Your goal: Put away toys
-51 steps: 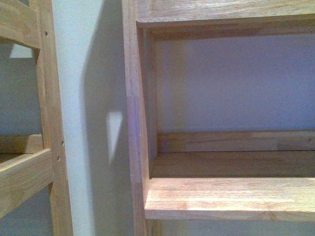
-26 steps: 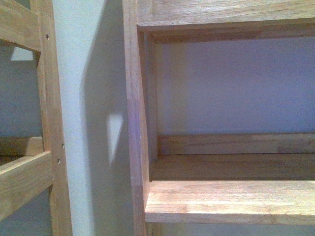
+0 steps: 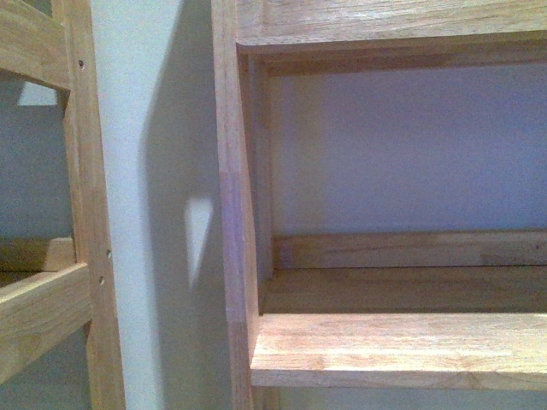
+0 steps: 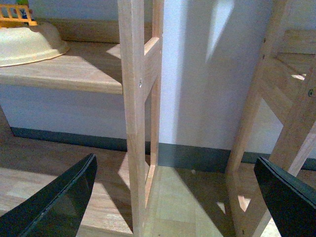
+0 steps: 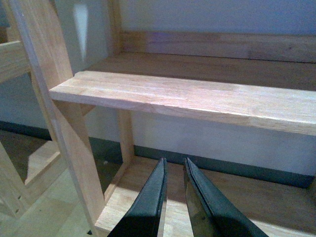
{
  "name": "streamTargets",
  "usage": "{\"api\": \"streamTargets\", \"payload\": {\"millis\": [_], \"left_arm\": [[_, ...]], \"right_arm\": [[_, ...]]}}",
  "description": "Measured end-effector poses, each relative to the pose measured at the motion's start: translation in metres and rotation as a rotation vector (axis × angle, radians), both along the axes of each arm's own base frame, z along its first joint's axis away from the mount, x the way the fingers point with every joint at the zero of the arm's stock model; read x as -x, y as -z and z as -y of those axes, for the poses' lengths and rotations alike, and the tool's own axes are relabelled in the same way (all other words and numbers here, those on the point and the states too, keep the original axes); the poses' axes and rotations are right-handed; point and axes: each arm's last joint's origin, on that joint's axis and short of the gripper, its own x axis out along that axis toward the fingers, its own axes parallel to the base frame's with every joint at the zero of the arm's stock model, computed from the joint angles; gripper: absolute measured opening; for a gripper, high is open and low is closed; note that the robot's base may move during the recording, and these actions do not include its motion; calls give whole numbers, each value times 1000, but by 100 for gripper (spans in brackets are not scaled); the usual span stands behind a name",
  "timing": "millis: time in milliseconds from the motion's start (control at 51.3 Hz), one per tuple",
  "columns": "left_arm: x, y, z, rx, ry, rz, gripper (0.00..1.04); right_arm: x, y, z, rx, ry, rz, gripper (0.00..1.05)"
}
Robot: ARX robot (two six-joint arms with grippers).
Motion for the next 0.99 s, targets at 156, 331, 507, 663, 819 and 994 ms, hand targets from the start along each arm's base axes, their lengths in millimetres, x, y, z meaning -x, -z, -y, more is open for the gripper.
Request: {"api": "streamTargets", "payload": {"millis": [156, 331, 507, 663, 819, 994], "left_arm": [[0, 0, 0, 0, 0, 0, 99], [0, 0, 0, 0, 0, 0, 99], [0, 0, 0, 0, 0, 0, 99], [0, 0, 0, 0, 0, 0, 99], [0, 0, 0, 0, 0, 0, 99], [0, 0, 0, 0, 0, 0, 99]], "right_arm": [[1, 2, 0, 0, 0, 4, 16], [0, 8, 0, 0, 0, -3, 16], [1, 16, 0, 0, 2, 2, 16], [1, 16, 0, 0, 2, 4, 16], [1, 16, 0, 0, 2, 4, 16], [1, 16, 0, 2, 2, 4, 30]]}}
